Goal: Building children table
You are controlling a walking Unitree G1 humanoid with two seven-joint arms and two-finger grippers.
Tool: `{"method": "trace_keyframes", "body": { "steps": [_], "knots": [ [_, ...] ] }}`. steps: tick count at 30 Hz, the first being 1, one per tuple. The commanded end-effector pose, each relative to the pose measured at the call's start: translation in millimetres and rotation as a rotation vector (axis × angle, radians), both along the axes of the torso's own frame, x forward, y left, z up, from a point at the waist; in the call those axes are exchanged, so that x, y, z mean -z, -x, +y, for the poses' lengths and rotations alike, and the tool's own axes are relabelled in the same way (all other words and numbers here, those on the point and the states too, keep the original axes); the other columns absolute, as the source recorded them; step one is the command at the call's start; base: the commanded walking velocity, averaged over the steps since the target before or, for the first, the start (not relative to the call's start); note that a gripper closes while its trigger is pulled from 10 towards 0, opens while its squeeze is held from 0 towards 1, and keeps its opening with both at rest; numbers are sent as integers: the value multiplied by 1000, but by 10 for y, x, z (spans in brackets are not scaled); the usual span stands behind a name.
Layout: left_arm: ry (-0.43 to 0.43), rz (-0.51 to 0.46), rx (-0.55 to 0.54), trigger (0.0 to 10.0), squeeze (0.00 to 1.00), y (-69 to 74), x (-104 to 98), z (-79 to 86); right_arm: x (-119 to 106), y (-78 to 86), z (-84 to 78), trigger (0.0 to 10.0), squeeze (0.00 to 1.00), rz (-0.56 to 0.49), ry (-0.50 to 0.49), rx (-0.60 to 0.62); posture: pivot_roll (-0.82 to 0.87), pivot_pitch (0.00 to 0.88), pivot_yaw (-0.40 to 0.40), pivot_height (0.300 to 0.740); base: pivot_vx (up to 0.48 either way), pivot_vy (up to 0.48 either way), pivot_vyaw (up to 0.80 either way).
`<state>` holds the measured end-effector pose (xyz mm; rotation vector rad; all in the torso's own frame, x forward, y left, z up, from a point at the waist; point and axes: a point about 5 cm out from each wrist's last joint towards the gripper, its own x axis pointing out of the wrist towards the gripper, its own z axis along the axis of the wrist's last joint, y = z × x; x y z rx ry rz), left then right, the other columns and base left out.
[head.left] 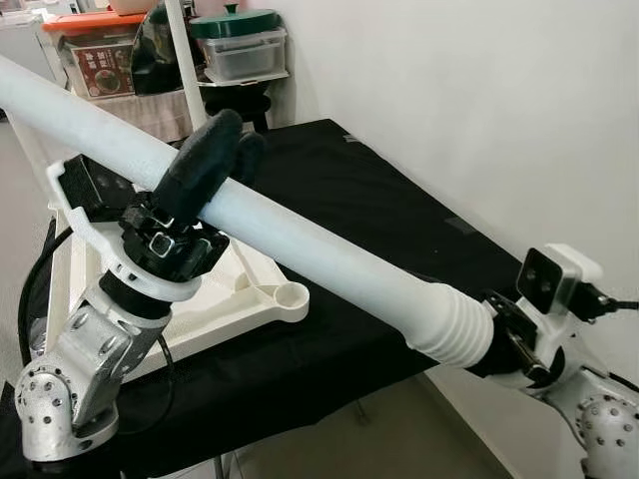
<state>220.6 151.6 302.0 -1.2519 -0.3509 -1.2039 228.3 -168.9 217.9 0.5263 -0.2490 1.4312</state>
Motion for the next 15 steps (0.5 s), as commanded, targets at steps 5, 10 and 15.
{"method": "trace_keyframes", "body": {
  "steps": [5,10,15],
  "knots": [
    [15,-45,47,0,0,74,-38,-7,77,-41,-15,10000,0,22,60,48,-41,0,8,740,0,0,0],
    [20,-56,10,0,0,37,-103,58,96,-70,-32,10000,1000,62,48,58,-40,0,4,740,0,0,0],
    [38,-90,-40,0,0,-8,-227,160,141,-72,-55,10000,1000,73,51,82,-43,0,5,740,0,0,0]
  ]
}}
